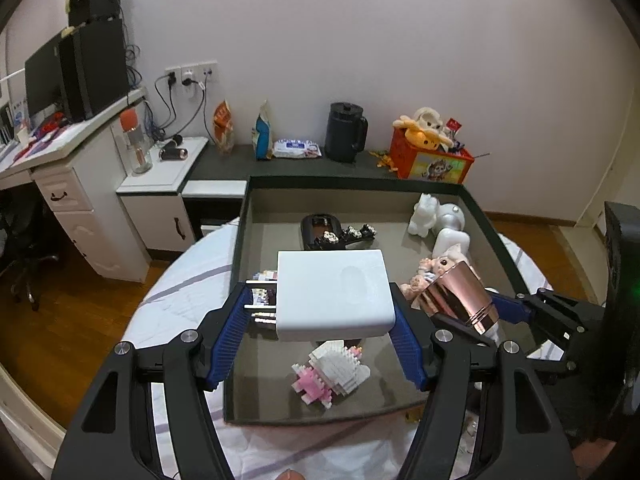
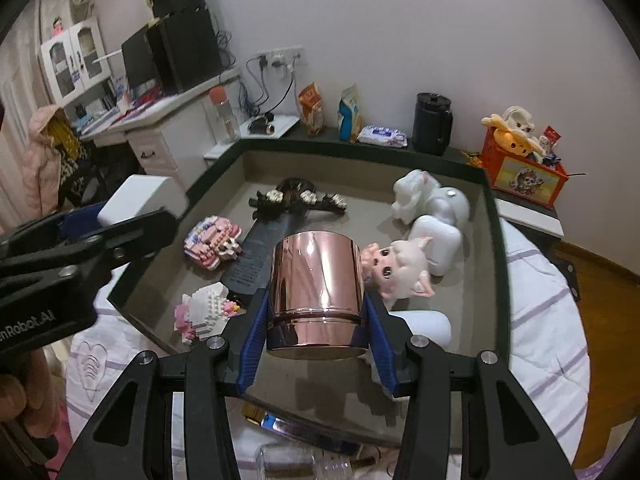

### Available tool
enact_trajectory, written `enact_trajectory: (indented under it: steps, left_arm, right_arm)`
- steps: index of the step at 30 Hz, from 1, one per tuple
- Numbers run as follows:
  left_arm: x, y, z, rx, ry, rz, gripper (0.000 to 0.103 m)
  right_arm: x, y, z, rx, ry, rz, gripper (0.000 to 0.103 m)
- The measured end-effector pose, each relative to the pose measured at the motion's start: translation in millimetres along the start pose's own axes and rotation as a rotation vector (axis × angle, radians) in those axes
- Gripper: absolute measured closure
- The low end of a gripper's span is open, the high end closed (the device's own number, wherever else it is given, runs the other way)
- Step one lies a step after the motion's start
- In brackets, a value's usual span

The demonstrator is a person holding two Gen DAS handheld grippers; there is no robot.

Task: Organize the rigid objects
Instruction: 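Lower the cup into the tray with the right gripper while the left lowers the charger block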

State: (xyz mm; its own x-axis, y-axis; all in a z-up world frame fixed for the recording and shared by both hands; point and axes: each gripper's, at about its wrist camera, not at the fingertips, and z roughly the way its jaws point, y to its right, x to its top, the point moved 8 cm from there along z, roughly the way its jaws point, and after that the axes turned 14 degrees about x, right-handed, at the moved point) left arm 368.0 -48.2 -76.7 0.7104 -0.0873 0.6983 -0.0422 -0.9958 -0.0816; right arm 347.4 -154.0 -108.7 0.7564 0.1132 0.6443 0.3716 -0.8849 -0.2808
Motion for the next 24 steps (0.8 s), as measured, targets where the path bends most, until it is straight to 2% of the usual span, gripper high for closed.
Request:
enact_trajectory:
  steps: [15,16,17,18,19,20,24]
  left_arm:
    - [-18,15,32,-0.001,-0.079,0.039,0.034]
    - [-19,15,31,0.0,-0.081,0.037,0.028]
    - [-20,14,31,-0.002,-0.083,0.033,0.022]
    - [-21,13,30,-0.004,-0.083,0.028,0.009]
    - [-21,12,28,-0.005,-0.078,0.022,0.002]
    - [-20,10,25,-0.006,-0.069,0.015,0.001]
    - [-20,4,13,0.013,-0.05,0.01,0.001]
  right_arm:
    - [-7,-15,23,-0.055,-0.083,-0.146,0.054]
    - [-7,-16,23,-0.063,-0.088,-0.152,0.054]
    - [-8,-16,22,-0.062,-0.088,-0.15,0.049]
    - [-8,-17,21,-0.057,-0.086,-0.145,0.044]
    - [-8,-17,19,-0.058,-0.076,-0.139,0.032]
    - [-7,-16,17,-0.07,-0.068,-0.139,0.025]
    - [-7,-15,11,-0.073,-0.057,-0.128,0.024]
